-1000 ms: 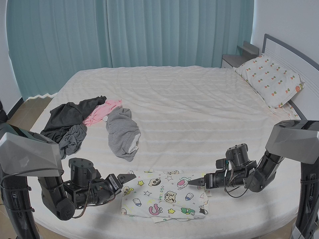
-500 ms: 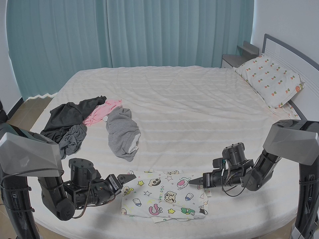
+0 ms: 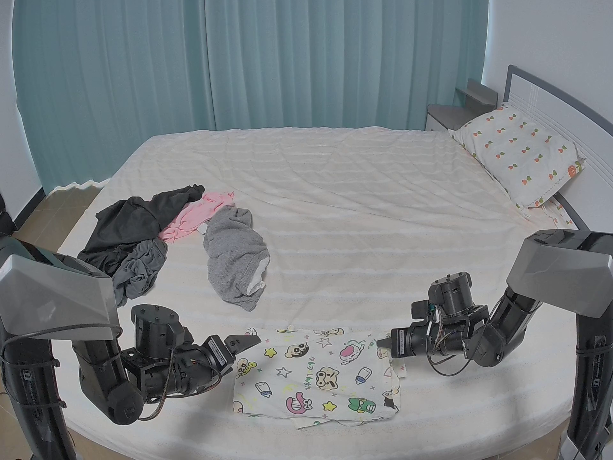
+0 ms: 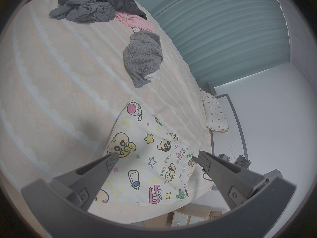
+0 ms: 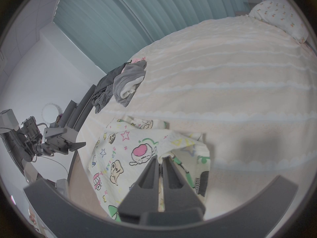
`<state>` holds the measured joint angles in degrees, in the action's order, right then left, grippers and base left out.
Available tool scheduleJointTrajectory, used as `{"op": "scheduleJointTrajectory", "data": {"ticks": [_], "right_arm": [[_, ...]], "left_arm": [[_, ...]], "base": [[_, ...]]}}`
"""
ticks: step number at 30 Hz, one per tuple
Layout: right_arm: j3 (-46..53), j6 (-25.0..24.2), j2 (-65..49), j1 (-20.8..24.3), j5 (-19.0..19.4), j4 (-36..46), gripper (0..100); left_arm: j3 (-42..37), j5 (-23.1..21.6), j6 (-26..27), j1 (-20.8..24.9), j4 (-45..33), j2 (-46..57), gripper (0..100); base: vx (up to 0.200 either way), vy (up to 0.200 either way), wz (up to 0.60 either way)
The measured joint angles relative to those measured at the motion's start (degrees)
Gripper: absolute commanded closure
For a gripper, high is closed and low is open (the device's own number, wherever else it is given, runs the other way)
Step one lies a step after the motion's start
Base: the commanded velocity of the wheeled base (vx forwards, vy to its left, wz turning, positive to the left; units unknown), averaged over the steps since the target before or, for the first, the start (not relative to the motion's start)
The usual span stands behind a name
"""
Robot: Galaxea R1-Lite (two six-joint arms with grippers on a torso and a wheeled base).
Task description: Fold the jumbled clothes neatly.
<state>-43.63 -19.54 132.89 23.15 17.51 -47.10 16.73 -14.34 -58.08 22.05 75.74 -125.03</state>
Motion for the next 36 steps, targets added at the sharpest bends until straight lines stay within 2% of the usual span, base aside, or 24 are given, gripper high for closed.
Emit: {"op": "scheduleJointTrajectory", "data": {"ticks": [4,28,29,36], "right_arm": [[0.1,0.4,-0.1,-0.3,-1.3,-0.4,100],[-0.5,1.5,-0.5,-3.6,-1.0,-0.5,100],[-0.5,1.5,-0.5,-3.8,-1.0,-0.5,0],[-0.7,1.5,-0.5,-4.7,-1.0,-0.4,0]], "left_arm": [[0.0,0.1,0.0,0.0,0.0,0.0,0],[0.1,0.1,0.0,0.0,0.0,0.1,0],[0.1,0.1,0.0,0.0,0.0,0.1,0],[0.1,0.0,0.0,0.0,0.0,0.1,0]], "base": [[0.0,0.0,0.0],[0.0,0.0,0.0],[0.0,0.0,0.0],[0.0,0.0,0.0]]}}
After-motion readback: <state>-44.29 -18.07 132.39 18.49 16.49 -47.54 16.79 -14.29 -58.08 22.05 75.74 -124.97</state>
